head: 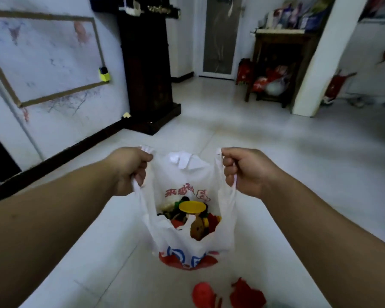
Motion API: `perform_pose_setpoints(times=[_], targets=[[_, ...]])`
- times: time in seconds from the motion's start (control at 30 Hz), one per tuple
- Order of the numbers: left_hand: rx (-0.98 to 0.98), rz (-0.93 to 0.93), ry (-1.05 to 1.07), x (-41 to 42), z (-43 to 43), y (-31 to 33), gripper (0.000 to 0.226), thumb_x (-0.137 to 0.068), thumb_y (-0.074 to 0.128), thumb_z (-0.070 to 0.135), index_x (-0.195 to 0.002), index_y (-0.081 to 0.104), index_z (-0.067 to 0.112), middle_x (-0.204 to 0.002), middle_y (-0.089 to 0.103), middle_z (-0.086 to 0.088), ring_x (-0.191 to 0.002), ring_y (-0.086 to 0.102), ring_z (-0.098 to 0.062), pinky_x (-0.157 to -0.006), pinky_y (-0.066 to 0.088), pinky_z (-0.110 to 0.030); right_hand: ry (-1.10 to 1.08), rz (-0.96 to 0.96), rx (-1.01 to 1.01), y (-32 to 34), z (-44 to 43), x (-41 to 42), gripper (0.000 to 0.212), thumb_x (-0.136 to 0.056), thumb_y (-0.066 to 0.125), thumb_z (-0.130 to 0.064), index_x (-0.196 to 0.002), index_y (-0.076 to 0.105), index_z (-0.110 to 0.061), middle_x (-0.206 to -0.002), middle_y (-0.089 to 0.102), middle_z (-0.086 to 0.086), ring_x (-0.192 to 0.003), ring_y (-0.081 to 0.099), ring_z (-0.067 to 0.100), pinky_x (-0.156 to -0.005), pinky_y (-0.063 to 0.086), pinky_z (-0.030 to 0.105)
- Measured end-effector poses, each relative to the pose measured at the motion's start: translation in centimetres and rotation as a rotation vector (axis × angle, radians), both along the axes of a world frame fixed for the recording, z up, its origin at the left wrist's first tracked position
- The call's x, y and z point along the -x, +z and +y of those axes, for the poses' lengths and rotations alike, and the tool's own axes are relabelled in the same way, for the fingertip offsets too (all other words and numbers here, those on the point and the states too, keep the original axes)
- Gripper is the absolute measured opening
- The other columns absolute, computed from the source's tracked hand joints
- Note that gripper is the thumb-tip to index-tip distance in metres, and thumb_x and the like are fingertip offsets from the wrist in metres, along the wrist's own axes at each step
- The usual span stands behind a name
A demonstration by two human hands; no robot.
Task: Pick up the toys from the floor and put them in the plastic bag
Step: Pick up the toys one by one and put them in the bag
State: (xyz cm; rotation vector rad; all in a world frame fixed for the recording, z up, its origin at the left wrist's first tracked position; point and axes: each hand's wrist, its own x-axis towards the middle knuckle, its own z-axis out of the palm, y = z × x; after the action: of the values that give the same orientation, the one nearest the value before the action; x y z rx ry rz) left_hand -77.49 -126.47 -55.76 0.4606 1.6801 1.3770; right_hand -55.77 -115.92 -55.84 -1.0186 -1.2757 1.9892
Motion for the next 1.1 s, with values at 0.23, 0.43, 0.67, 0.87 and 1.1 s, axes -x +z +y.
perform_pose_setpoints(times=[0.23, 0.43, 0.67, 0.87, 1.1], targets=[[-0.06, -0.025, -0.31, -7.2, 12.5, -6.5, 0.024, -0.094, 0.05, 0.008, -0.083, 0.056, 0.028, -0.06, 0.027, 0.003, -0.038, 0.024, -0.008, -0.035, 0.021, -0.017, -0.381, -0.118, -0.087, -5.3, 7.1, -9.2, 0.015, -0.097, 0.047, -0.015, -0.084, 0.055, -0.015, -0.057, 0.04, -0.002, -0.044, 0.033, 0.011, -0.043, 0.03, 0.024], [-0.105, -0.075, -0.616, -10.5, 22.7, -14.3, 0.022, -0.096, 0.05, 0.011, -0.094, 0.062, 0.03, -0.065, 0.028, 0.001, -0.043, 0.026, -0.008, -0.041, 0.021, -0.019, -0.668, -0.267, -0.127, -13.1, 11.2, -12.9, 0.008, -0.098, 0.046, -0.02, -0.092, 0.049, -0.015, -0.06, 0.035, -0.001, -0.044, 0.031, 0.011, -0.044, 0.028, 0.026], [-0.121, -0.14, -0.919, -11.9, 28.2, -20.6, 0.046, -0.094, 0.052, 0.012, -0.138, 0.05, 0.027, -0.061, 0.029, 0.005, -0.042, 0.028, -0.006, -0.037, 0.025, -0.017, -0.91, -0.426, -0.18, -18.3, 11.7, -12.6, 0.015, -0.097, 0.049, -0.03, -0.098, 0.059, -0.019, -0.06, 0.039, -0.003, -0.047, 0.032, 0.012, -0.047, 0.028, 0.027], [-0.071, -0.078, -1.122, -10.3, 29.6, -21.3, 0.062, -0.093, 0.052, 0.009, -0.149, 0.032, 0.027, -0.063, 0.037, 0.002, -0.046, 0.029, -0.008, -0.037, 0.028, -0.018, -1.087, -0.803, -0.165, -19.1, 9.3, -12.0, 0.029, -0.091, 0.058, -0.032, -0.115, 0.062, -0.015, -0.072, 0.056, -0.001, -0.058, 0.05, 0.015, -0.056, 0.042, 0.026], [-0.02, -0.227, -1.338, -11.2, 28.3, -22.4, 0.043, -0.092, 0.043, 0.0, -0.093, 0.06, 0.04, -0.059, 0.035, 0.002, -0.047, 0.027, -0.007, -0.049, 0.023, -0.02, -1.035, -1.375, -0.275, -19.7, 5.5, -7.1, 0.047, -0.088, 0.059, -0.041, -0.132, 0.049, -0.029, -0.134, 0.049, 0.001, -0.112, 0.054, 0.016, -0.09, 0.039, 0.024]])
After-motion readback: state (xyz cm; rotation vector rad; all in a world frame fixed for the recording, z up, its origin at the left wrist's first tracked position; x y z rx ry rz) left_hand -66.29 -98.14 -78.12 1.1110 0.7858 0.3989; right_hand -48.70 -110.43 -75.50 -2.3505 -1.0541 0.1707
